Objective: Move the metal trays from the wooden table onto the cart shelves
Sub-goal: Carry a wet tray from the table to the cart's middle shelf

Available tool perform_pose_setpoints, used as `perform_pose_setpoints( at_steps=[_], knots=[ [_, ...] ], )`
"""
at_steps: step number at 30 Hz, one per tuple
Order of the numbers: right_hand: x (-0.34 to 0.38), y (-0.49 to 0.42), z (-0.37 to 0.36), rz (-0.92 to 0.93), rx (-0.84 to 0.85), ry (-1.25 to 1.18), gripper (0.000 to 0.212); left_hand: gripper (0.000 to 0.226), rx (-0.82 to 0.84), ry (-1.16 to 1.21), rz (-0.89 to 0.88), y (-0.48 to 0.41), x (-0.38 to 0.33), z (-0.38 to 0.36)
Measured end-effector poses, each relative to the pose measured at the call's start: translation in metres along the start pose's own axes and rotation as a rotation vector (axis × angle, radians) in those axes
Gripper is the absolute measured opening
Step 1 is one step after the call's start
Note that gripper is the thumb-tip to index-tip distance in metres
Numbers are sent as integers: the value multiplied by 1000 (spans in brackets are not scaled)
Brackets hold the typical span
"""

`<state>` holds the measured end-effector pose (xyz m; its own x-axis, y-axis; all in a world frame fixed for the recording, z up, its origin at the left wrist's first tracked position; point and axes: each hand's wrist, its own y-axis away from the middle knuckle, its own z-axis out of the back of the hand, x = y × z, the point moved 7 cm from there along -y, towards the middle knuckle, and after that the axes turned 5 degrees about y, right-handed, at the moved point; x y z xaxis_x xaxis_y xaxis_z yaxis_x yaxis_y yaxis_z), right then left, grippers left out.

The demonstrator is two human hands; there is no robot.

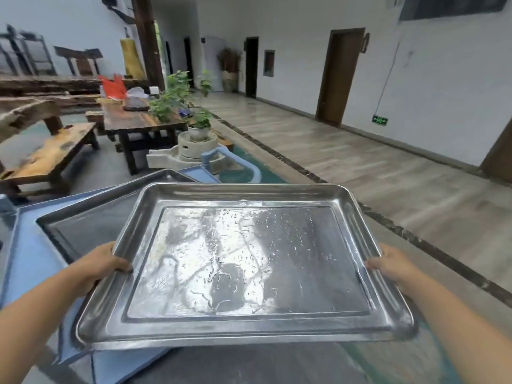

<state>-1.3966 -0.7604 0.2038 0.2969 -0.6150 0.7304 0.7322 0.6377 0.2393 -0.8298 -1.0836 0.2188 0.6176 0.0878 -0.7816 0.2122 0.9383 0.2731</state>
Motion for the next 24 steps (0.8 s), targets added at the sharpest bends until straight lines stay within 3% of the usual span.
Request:
perform_pose_setpoints(
  at_steps=[10,19,24],
  knots=[
    [91,-69,-92,214,292,80,63,23,-302,55,193,106,70,52],
    [133,-70,-161,319,409,152,50,23,-427,136,345,154,132,67],
    [109,-75,-197,287,436,153,43,23,-421,172,399,150,166,55]
  ],
)
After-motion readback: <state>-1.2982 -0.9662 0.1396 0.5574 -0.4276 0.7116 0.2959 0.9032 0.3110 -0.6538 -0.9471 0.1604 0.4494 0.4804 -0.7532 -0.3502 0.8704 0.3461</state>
